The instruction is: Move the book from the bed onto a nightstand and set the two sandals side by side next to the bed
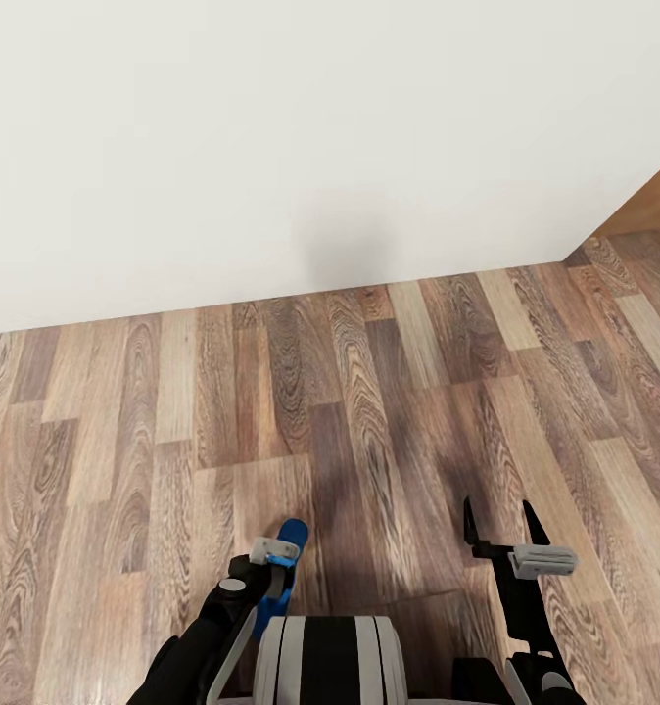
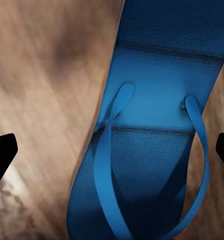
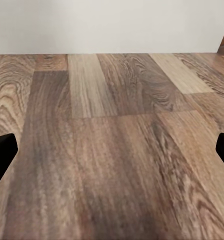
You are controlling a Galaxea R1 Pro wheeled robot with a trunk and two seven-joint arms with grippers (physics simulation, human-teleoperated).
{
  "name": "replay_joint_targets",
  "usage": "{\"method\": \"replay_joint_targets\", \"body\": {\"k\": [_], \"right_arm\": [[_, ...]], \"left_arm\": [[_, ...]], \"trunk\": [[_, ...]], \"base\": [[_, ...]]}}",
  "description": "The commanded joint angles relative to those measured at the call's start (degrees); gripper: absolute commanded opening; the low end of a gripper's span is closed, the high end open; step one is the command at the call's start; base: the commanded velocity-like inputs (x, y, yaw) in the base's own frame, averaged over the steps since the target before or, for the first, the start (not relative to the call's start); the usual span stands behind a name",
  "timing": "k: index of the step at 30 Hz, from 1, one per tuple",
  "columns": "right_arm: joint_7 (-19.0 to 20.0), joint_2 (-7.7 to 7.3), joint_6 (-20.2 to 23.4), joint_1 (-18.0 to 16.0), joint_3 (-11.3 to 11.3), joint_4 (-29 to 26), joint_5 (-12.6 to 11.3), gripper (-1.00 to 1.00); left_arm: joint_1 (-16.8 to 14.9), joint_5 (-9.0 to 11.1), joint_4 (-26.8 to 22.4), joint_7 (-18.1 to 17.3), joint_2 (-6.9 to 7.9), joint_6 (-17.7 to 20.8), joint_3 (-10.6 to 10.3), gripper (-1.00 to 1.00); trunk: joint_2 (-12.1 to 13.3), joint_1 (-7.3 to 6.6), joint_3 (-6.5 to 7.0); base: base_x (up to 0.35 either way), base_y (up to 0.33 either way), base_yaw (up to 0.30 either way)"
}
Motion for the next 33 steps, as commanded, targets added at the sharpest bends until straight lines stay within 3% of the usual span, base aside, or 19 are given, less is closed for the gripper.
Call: {"method": "replay_joint_targets", "body": {"k": [1,33], "right_arm": [[0.28,0.01,-0.16,-0.02,-0.03,0.01,-0.23,1.0],[0.27,0.03,-0.17,-0.02,-0.03,0.01,-0.23,1.0]], "left_arm": [[-0.01,-0.13,-0.08,0.26,0.02,0.31,-0.13,1.0],[-0.01,-0.1,-0.03,0.17,-0.07,0.31,-0.48,1.0]], "trunk": [[-0.01,-0.01,-0.03],[-0.01,-0.01,-0.03]], "base": [[0.0,0.0,0.0],[-0.054,0.0,0.0]]}}
